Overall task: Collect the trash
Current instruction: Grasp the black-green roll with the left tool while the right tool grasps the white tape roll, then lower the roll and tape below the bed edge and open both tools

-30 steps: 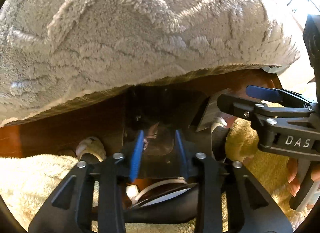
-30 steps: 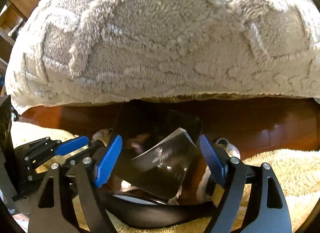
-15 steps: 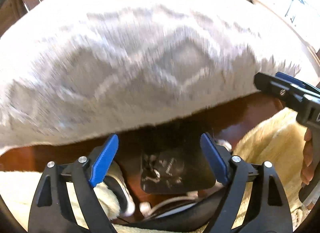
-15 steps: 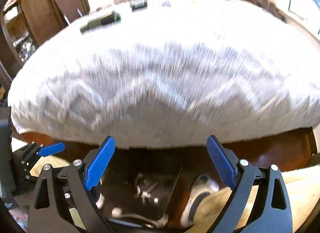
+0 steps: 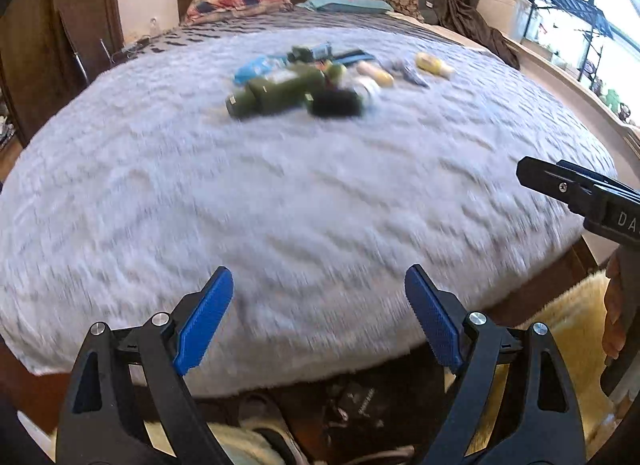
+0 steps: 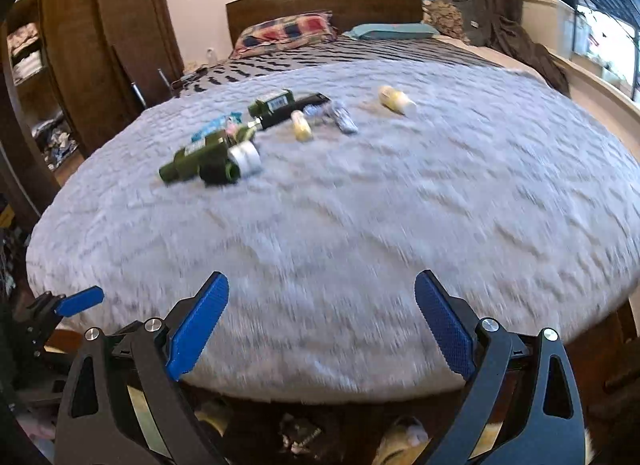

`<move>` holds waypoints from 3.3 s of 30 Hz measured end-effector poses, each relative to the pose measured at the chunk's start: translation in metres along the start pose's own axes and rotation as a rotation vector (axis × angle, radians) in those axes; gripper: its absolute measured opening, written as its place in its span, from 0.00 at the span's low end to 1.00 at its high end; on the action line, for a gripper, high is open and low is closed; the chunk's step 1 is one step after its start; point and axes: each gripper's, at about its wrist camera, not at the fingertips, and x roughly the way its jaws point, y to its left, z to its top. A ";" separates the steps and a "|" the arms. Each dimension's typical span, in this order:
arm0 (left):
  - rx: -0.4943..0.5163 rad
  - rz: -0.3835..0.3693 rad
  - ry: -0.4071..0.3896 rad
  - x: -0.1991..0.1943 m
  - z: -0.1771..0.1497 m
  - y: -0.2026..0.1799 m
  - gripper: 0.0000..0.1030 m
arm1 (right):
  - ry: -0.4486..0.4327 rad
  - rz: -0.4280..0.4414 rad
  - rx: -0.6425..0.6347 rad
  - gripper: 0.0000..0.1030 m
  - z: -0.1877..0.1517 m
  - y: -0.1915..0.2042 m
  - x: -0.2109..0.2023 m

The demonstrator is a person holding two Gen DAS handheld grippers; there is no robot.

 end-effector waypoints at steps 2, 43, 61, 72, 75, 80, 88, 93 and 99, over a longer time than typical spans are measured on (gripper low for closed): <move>0.003 0.022 -0.012 0.008 0.013 0.006 0.81 | -0.010 0.006 -0.011 0.92 0.017 0.004 0.013; -0.016 0.038 0.010 0.081 0.071 0.020 0.81 | 0.098 0.197 -0.145 0.45 0.087 0.058 0.130; 0.055 -0.009 0.005 0.113 0.107 -0.010 0.80 | 0.019 0.171 -0.039 0.28 0.104 0.020 0.104; 0.041 -0.039 -0.010 0.098 0.108 -0.016 0.50 | 0.003 0.137 -0.043 0.28 0.095 0.005 0.079; 0.045 -0.043 -0.046 0.071 0.102 -0.018 0.50 | -0.015 0.138 -0.053 0.28 0.087 0.003 0.059; 0.048 -0.053 -0.101 0.028 0.088 -0.022 0.50 | -0.038 0.133 -0.078 0.28 0.068 0.007 0.025; 0.085 -0.065 -0.169 -0.032 0.043 -0.035 0.50 | -0.088 0.105 -0.114 0.28 0.018 0.015 -0.038; 0.069 -0.074 -0.171 -0.049 0.005 -0.037 0.50 | -0.081 0.103 -0.098 0.28 -0.015 0.014 -0.057; 0.061 -0.086 -0.102 -0.043 -0.040 -0.038 0.50 | 0.010 0.113 -0.065 0.28 -0.057 0.013 -0.047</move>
